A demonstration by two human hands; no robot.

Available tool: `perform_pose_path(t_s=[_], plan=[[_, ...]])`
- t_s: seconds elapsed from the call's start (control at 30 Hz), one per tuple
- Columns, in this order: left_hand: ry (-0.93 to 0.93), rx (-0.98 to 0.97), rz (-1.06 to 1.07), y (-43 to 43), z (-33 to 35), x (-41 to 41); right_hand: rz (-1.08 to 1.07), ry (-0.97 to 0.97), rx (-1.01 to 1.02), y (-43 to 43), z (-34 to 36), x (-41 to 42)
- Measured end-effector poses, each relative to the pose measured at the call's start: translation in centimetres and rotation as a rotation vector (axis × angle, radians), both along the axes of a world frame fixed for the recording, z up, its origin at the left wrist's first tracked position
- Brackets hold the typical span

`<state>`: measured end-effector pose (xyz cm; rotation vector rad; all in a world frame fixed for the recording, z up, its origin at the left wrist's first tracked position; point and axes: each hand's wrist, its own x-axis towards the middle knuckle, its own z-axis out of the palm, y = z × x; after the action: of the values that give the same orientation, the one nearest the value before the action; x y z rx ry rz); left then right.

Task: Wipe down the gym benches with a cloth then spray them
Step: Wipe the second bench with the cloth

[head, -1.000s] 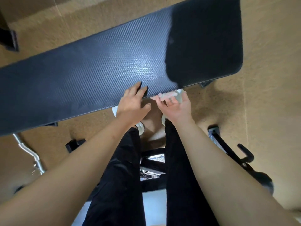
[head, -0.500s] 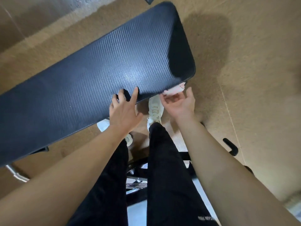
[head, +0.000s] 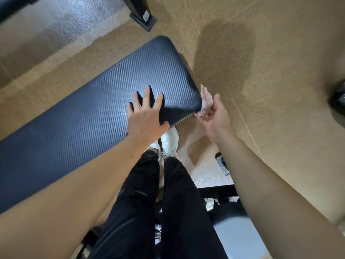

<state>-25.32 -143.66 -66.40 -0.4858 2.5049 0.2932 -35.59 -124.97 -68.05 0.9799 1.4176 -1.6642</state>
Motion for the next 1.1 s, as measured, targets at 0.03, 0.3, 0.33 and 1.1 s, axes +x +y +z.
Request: perform_pose_path(t_s=[0.03, 0.3, 0.33, 1.1], plan=[[-0.019, -0.001, 0.007, -0.2, -0.3, -0.5, 0.134, 0.058, 0.031, -0.2, 0.4, -0.7], [0.025, 0.029, -0.033, -2.0, -1.2, 0.2, 0.955, 0.546, 0.307, -2.2, -0.2, -4.3], [0.026, 0.035, -0.041, -2.4, -1.2, 0.2, 1.018, 0.602, 0.323, -2.8, 0.1, -4.6], [-0.030, 0.133, 0.147, -5.5, -1.4, 1.3, 1.815, 1.029, 0.360, -13.2, -0.2, -13.0]])
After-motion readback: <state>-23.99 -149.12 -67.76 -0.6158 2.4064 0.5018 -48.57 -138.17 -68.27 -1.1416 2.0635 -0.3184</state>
